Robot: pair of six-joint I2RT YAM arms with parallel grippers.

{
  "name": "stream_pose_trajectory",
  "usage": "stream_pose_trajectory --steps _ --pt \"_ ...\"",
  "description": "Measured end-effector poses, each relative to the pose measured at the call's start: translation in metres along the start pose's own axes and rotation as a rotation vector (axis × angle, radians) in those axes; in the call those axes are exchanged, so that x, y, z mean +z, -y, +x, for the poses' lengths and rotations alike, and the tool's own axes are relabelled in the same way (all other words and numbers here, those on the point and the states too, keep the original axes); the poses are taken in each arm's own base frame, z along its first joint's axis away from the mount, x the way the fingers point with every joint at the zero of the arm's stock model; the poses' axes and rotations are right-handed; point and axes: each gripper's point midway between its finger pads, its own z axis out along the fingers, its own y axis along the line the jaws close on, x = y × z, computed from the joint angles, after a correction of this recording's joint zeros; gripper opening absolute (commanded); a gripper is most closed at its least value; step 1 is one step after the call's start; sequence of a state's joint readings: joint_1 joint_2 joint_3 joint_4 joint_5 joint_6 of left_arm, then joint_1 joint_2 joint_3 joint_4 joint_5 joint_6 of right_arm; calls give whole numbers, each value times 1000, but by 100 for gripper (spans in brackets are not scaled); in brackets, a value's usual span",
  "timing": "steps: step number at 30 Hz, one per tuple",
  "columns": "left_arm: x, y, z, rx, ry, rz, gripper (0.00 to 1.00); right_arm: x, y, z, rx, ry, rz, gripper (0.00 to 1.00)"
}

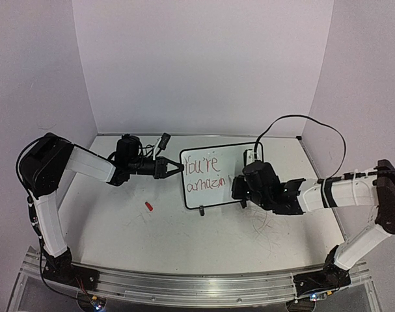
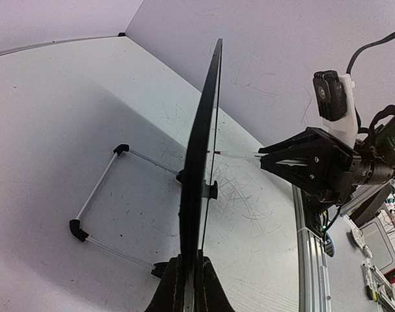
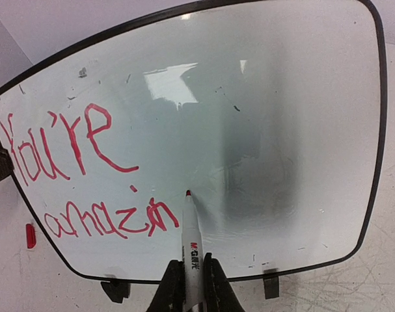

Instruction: Write a sentence on the whiteboard

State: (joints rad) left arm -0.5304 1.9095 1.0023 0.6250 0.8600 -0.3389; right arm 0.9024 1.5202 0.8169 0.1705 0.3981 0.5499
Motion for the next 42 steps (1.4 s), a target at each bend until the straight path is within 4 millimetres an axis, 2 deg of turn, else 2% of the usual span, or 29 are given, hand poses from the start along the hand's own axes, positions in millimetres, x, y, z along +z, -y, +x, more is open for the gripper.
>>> stream_pose_trajectory --steps 14,28,33,42 --pt "0 0 0 1 0 1 0 7 1 5 -23 -8 10 0" --pt "0 1 0 3 0 1 0 5 -7 12 -31 -29 -23 0" --pt "0 1 0 3 0 1 0 5 -3 22 -25 -49 -18 0" --pt "0 1 0 4 0 2 0 5 -2 22 -19 -48 -6 0"
